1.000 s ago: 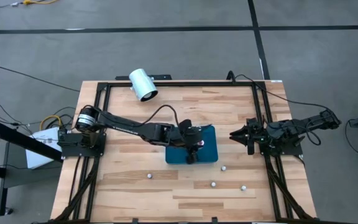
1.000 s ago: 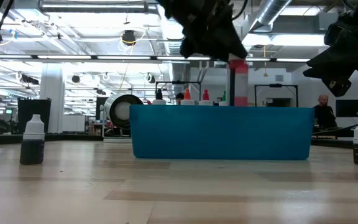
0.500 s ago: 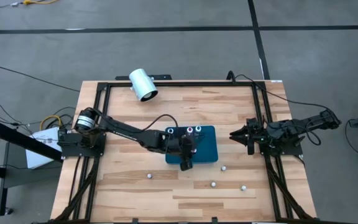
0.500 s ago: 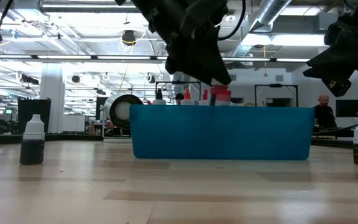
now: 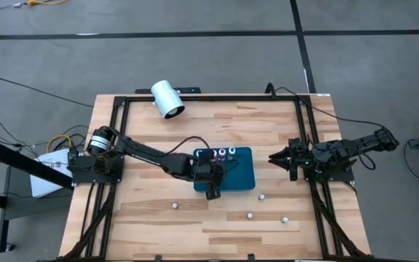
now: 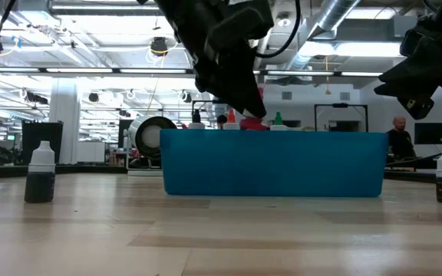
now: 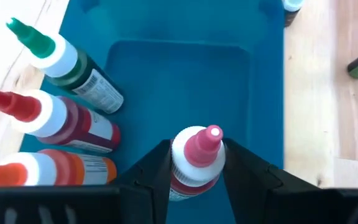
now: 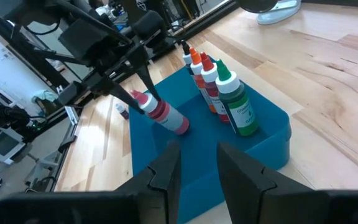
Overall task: Pick & Place food coloring
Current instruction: Put the large pink food coloring bottle into the blue bin
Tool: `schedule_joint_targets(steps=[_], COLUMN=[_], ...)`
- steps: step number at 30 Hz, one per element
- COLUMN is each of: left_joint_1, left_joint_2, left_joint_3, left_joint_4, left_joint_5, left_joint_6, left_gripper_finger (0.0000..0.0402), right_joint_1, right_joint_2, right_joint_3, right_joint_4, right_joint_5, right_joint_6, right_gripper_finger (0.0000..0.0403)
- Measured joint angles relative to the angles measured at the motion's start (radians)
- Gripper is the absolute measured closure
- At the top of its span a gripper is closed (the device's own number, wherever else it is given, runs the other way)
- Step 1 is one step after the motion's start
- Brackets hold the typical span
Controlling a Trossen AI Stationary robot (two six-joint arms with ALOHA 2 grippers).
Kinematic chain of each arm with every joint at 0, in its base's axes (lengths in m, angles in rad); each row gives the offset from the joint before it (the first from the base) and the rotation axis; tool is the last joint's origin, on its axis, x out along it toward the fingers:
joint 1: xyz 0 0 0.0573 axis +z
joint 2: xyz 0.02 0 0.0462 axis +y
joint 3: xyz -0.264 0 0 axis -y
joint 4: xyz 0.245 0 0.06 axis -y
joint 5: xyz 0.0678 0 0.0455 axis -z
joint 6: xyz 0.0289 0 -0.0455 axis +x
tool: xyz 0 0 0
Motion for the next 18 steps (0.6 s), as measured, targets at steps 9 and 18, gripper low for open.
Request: schedule_joint_targets(steps=[9, 18], left_joint_1=[0.041, 0.045], left_joint_2=[0.000, -0.035], left_joint_3=[0.000, 0.000], left_joint_4=[-0.050, -0.071], left_joint_5=[-0.002, 0.001], left_joint_6=[0.019, 0.011], left_gripper_finger=[0.0283, 0.0282], right_joint_1=[0.000, 0.000], right_joint_2=[0.000, 0.000], right_joint_3=[0.000, 0.000], right_joint_4=[0.000, -0.002], right_joint_5=[0.000, 0.000], right_joint_6=[0.000, 0.000], right_gripper_finger=[0.0310, 0.0310])
